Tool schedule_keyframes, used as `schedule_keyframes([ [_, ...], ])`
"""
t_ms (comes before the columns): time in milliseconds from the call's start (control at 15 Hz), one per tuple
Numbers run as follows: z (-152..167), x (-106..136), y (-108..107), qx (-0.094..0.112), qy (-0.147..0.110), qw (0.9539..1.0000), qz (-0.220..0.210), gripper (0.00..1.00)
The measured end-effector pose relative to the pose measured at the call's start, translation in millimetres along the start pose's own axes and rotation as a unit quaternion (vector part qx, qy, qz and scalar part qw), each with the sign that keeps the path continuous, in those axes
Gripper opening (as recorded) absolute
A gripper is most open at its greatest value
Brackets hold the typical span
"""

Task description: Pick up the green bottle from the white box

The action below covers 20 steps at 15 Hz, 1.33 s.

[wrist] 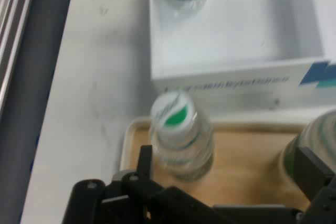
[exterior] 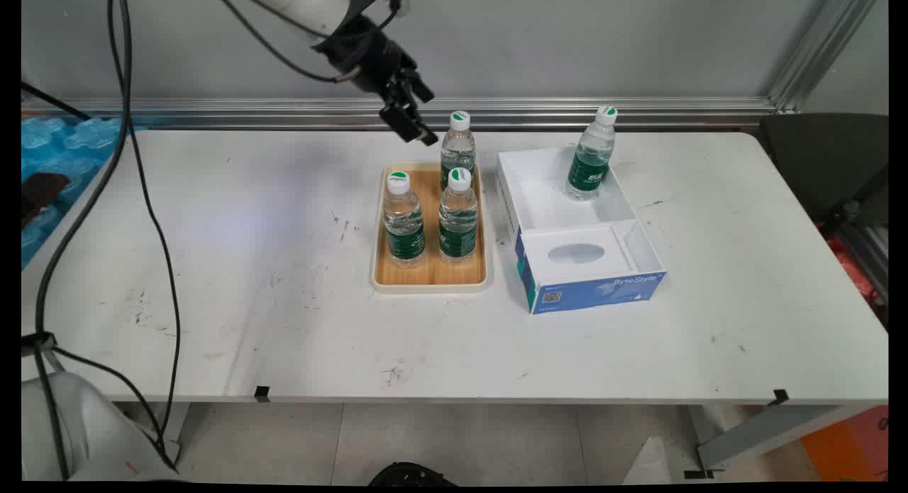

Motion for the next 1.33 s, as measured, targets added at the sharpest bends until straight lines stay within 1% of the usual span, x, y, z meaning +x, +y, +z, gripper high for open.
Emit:
schedule_keyframes([
  [200, 4, 28, 4, -0.005, 0.011, 0.9998, 0.016, 1.0],
  [400, 18, 56, 4, 0.0, 0.029, 0.9989, 0.036, 1.0],
  [467, 22, 61, 4, 0.001, 0.033, 0.9987, 0.039, 1.0],
  [733, 49, 93, 1, 0.008, 0.061, 0.9966, 0.055, 1.0],
  [1000, 85, 116, -7, 0.012, 0.087, 0.9945, 0.056, 1.0],
  [1333, 130, 128, -21, 0.016, 0.107, 0.9927, 0.054, 1.0],
])
